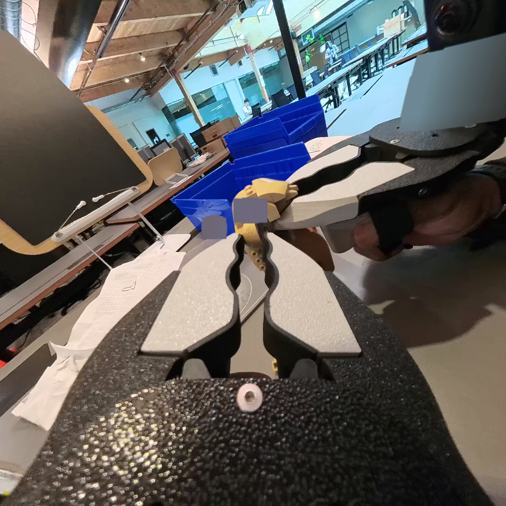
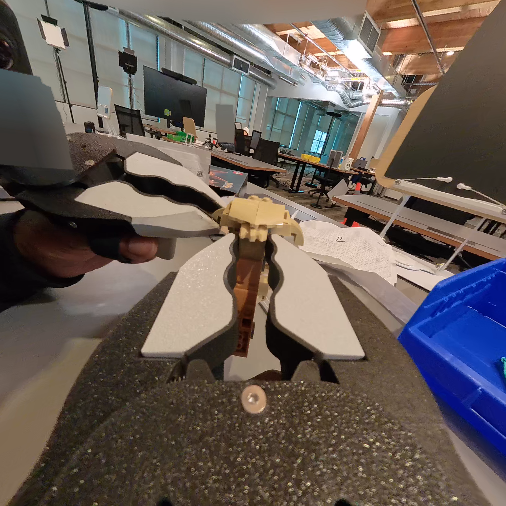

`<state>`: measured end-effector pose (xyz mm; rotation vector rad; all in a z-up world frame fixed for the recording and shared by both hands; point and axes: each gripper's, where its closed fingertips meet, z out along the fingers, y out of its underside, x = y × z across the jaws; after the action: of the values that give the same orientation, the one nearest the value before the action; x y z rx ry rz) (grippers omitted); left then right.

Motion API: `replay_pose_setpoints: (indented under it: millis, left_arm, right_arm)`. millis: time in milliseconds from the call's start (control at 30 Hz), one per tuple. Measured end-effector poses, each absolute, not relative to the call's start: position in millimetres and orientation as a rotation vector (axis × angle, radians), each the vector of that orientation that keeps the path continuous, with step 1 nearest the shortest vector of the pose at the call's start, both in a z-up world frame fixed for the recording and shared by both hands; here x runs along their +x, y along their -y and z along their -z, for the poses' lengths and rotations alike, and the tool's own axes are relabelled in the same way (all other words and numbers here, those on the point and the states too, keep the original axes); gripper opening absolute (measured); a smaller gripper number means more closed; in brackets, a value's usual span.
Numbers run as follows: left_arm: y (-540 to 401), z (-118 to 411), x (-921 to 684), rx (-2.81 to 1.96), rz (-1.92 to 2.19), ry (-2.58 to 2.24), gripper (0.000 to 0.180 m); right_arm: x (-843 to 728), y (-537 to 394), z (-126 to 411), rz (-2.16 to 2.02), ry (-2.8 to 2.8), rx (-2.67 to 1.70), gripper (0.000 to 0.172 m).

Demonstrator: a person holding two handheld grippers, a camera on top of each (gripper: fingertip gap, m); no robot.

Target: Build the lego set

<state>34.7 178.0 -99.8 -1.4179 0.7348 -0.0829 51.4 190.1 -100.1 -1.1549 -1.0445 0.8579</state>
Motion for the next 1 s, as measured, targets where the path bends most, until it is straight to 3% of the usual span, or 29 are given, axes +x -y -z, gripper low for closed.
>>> replay_pose_setpoints:
  millis: [467,1000]
  left_arm:
    - [-192,101,35,-1.464,0.178,-0.621,0.013]
    - [-188,108,35,-1.495,0.094,-0.696,0.012]
  right_arm:
    - [51,-205,100,-0.953,0.94,-1.274,0.017]
    - [53,-199,102,-0.725,1.056,-1.15,0.018]
